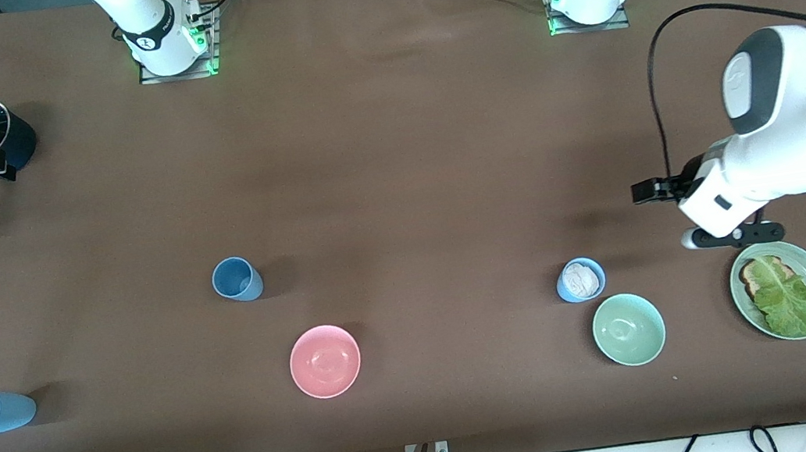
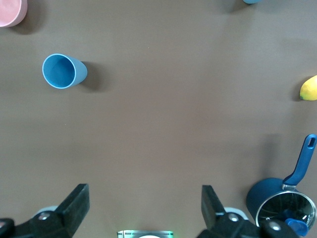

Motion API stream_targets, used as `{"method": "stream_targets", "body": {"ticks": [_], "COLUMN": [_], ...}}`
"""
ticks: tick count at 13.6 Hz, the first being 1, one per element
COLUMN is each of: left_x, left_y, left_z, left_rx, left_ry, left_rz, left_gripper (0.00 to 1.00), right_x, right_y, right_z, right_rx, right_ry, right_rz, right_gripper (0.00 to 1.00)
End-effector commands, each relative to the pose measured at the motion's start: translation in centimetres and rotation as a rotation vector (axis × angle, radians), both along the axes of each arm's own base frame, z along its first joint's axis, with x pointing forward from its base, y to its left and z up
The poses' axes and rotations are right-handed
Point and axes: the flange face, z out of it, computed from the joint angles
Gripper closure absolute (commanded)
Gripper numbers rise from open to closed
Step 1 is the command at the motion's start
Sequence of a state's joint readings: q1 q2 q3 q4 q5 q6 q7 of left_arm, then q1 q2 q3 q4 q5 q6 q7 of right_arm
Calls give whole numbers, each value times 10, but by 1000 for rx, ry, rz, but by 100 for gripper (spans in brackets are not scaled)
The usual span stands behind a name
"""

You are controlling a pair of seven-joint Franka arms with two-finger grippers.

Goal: Stack blue cups with both arms
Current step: 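Reach the left gripper over the small tissue-filled blue cup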

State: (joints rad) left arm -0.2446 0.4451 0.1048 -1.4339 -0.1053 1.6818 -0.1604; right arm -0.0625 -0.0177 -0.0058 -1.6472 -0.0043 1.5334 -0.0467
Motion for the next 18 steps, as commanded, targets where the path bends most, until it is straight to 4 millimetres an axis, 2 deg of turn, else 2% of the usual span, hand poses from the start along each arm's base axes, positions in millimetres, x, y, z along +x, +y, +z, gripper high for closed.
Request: {"method": "stream_targets", "body": {"ticks": [1, 3, 4, 7, 8, 14, 18], "left_x": [1, 1, 5, 17, 20, 40, 46], "left_y": [-56, -76, -77, -73, -72, -39, -42], "left_z": [-3, -11, -24, -42, -54, -88, -114], "left_rx": [14, 20, 22, 20, 23, 19, 21], "left_ry": [-25, -43, -43, -87, -87, -121, -141], "left_rz": [89, 113, 107, 114, 118, 131, 134], "left_gripper": [0, 0, 0, 0, 0, 0, 0], "right_x": [0, 0, 0, -1, -1, -2, -2], "right_y": [-1, -2, -3, -8, -8, -13, -13], "right_z": [4, 4, 4, 4, 4, 3, 3], "right_rx": [17, 18, 18, 19, 19, 19, 21], "right_ry": [4, 4, 4, 8, 8, 16, 14], "right_rz": [7, 5, 4, -7, -7, -19, -19], "right_gripper": [0, 0, 0, 0, 0, 0, 0]}}
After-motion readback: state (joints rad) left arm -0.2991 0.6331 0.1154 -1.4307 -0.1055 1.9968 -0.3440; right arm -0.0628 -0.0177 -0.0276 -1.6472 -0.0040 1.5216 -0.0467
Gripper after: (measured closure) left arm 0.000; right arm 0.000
